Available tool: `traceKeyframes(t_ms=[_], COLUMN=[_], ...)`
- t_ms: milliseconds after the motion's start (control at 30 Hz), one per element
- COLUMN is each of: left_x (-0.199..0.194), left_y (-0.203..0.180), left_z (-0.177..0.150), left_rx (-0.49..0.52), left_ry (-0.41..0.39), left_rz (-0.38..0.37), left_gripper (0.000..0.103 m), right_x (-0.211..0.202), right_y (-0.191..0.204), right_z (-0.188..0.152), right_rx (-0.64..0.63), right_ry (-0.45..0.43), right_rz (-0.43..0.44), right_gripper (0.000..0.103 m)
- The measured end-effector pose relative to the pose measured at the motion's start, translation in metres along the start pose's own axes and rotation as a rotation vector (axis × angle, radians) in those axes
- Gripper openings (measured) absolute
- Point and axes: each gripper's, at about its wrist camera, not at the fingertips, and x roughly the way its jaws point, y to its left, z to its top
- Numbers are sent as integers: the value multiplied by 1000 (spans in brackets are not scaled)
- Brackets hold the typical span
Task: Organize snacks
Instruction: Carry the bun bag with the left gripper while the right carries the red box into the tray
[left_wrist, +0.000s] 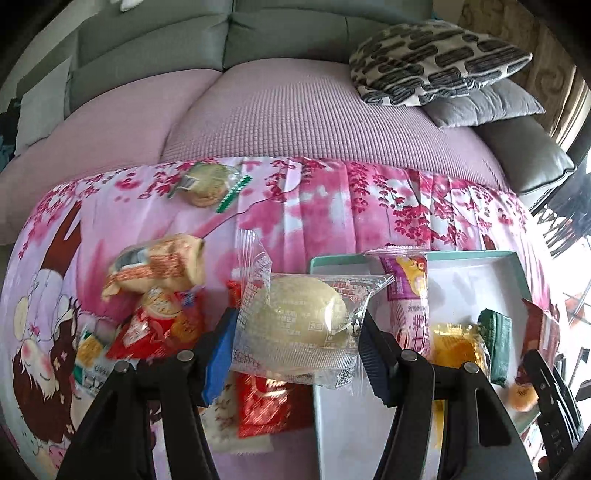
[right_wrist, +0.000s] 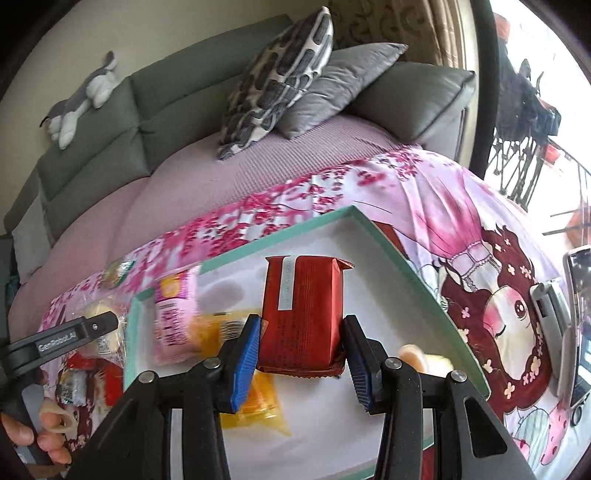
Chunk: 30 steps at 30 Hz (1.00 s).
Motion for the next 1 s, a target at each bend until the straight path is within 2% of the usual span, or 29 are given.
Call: traceKeyframes(t_ms=[133, 600, 1000], left_x=[7, 19, 25], left_y=[-15, -52, -53], left_z=[5, 10, 10], left_rx=[41, 112, 84], left_ry=[-5, -2, 16], left_rz=[17, -5, -62], left_gripper=[64, 64, 68], right_x=[8, 22, 21], right_y=[-12, -37, -39], right_z=[2, -2, -2], right_rx=[21, 63, 63], right_ry=[9, 45, 43], right_rz=[-19, -62, -86], right_gripper=[47, 47, 49])
